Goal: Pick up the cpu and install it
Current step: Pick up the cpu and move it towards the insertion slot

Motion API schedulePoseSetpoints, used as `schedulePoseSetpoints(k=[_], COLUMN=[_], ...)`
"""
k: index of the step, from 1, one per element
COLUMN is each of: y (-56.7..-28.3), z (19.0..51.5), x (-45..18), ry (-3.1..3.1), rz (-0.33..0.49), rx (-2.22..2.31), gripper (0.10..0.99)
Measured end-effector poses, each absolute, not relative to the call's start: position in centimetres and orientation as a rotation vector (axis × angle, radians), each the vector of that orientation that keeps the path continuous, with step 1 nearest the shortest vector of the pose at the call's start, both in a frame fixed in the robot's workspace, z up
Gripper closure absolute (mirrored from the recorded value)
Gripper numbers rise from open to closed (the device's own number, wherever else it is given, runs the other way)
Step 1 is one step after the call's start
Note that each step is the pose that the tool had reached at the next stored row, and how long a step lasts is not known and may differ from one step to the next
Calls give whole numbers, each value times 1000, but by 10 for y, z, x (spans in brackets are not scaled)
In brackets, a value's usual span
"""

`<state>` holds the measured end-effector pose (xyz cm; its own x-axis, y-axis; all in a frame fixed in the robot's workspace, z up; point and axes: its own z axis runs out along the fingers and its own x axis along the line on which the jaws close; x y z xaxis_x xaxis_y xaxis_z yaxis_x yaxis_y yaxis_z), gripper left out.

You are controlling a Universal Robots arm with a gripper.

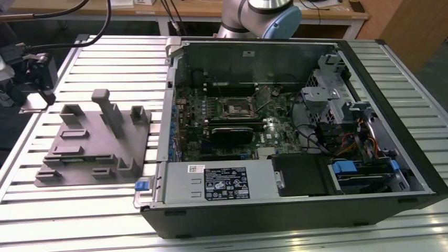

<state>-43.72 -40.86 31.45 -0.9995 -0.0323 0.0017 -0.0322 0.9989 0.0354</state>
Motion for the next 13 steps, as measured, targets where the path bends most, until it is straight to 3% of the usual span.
schedulePoseSetpoints(k=[13], y=[-409], z=[320], x=[-437], ry=[-3139], rz=[-56], rx=[51], gripper=[545])
